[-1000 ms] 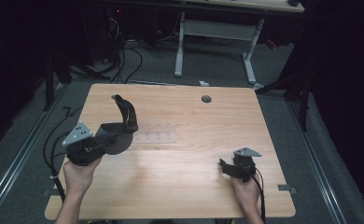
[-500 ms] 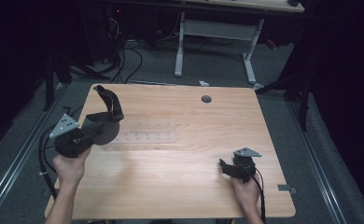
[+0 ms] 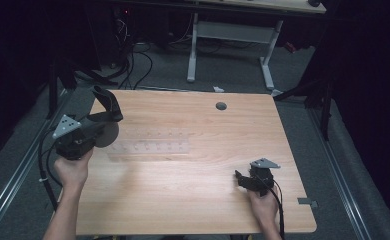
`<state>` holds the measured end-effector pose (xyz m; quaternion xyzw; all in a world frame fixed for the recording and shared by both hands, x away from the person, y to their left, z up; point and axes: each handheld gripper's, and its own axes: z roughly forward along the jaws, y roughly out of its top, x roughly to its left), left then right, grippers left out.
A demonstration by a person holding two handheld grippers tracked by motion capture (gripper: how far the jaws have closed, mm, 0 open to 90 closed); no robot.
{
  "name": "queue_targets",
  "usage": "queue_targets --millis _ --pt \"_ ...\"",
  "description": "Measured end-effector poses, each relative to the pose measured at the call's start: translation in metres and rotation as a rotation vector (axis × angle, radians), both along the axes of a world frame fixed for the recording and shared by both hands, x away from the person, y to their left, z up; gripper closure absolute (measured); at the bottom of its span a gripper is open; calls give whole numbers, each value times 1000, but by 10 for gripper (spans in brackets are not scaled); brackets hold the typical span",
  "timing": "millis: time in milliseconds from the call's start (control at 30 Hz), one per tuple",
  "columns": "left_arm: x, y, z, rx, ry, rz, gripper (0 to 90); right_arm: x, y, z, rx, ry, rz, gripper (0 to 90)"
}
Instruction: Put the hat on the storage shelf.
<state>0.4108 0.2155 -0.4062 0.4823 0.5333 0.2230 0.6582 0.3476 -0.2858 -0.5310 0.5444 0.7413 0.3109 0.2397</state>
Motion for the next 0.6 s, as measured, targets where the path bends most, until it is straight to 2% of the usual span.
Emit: queue_targets --millis 200,433,600 --pt "9 -1 -9 45 10 29 858 0 0 0 -1 0 1 312" --pt "17 -3 -24 56 31 60 858 0 0 0 0 0 1 312" --pt "19 -3 -28 67 28 72 858 0 0 0 0 1 0 312"
